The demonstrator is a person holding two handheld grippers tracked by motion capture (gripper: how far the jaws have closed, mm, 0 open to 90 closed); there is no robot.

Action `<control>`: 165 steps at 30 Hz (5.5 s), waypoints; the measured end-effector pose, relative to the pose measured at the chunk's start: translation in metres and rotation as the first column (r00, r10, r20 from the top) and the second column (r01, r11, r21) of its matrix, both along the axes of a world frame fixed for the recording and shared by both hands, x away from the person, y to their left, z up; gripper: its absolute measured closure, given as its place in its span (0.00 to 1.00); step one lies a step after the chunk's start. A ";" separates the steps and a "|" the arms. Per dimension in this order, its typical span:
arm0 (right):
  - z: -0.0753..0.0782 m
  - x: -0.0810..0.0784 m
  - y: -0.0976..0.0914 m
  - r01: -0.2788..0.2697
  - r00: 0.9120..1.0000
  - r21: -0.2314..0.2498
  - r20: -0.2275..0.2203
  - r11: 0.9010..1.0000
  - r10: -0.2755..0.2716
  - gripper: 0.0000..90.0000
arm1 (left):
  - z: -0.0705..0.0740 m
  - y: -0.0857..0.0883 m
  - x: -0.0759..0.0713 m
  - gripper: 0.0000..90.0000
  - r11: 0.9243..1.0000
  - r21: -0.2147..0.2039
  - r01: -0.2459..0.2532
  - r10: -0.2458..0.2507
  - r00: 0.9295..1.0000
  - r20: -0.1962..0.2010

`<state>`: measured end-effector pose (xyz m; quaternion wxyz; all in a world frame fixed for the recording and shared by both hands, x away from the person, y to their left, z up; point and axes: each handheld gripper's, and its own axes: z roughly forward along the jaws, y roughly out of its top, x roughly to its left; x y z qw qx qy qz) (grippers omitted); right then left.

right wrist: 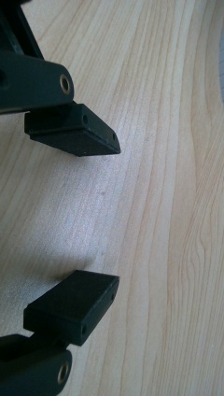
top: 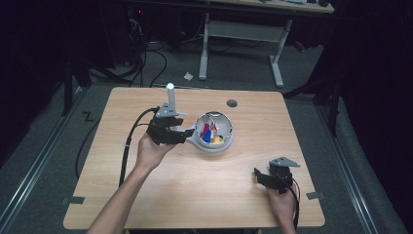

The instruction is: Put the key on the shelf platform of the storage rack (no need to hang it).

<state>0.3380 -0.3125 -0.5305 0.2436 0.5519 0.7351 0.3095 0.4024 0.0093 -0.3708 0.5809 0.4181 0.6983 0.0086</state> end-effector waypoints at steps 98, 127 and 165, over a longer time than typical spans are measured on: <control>0.000 -0.001 0.001 0.001 1.000 -0.002 0.001 1.000 -0.001 0.35 | -0.068 0.118 -0.046 0.37 0.965 -0.103 -0.241 0.238 0.970 -0.042; 0.000 -0.001 0.001 0.001 1.000 -0.003 0.000 1.000 -0.001 0.35 | -0.104 0.113 -0.041 0.36 0.960 -0.081 -0.268 0.258 0.959 -0.117; 0.000 -0.001 0.001 0.000 1.000 -0.001 -0.002 1.000 0.000 0.35 | -0.149 0.083 -0.034 0.37 0.938 0.097 -0.333 0.340 0.938 -0.068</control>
